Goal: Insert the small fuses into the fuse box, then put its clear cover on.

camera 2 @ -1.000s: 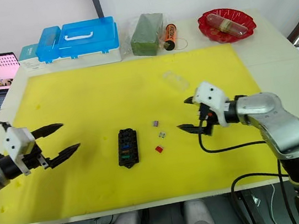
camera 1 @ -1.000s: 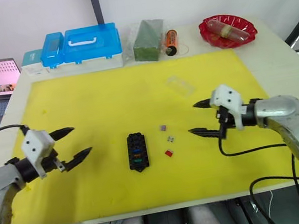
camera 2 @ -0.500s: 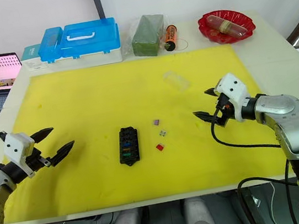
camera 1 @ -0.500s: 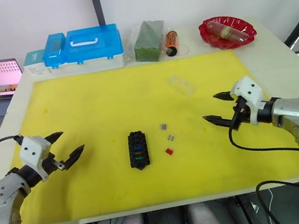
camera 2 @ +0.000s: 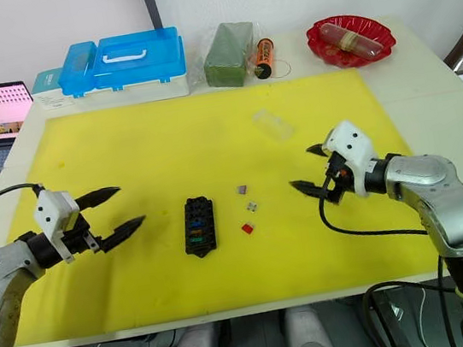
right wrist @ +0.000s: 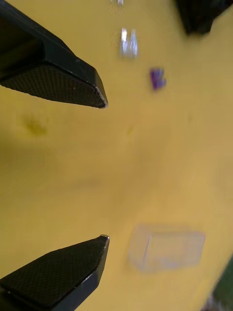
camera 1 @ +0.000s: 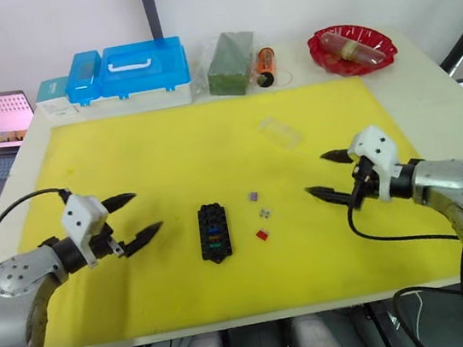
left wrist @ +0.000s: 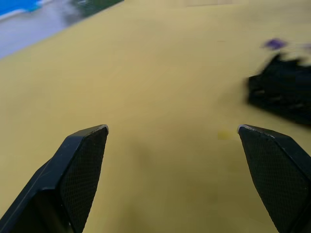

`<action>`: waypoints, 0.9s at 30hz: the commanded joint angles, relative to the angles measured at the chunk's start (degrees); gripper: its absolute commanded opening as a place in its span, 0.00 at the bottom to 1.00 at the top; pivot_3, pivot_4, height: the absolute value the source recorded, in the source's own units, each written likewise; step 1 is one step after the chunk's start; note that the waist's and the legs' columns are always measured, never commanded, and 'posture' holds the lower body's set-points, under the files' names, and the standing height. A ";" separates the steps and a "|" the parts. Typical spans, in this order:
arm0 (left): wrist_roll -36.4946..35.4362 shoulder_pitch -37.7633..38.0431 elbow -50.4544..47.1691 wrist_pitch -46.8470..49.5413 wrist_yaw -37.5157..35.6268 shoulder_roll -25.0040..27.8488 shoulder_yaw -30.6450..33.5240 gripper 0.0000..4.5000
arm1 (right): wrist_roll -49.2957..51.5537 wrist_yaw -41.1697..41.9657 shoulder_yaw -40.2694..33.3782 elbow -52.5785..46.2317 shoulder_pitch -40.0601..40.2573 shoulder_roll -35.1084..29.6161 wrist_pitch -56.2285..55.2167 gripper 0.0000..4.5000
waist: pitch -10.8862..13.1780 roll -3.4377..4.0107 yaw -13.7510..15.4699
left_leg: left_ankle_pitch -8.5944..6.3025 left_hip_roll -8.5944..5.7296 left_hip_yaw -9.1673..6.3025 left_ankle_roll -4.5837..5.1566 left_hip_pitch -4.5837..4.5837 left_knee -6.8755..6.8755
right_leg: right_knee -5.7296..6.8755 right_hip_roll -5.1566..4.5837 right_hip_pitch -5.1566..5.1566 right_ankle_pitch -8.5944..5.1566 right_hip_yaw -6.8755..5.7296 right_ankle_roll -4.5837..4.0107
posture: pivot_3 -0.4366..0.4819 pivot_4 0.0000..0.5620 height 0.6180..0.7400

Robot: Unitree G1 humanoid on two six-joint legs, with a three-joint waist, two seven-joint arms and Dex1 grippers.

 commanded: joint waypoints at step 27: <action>-4.57 6.97 -11.03 -15.13 -15.46 -2.08 -7.06 1.00 | 28.42 -1.46 12.13 7.95 -23.70 3.28 53.16 0.48 | 0.01 0.07 0.06 | 0.01 -0.06 0.16 0.02 -0.01 0.12 | 0.03 0.05 0.04 -0.01 -0.03 -0.11 | 0.48 0.27 1.00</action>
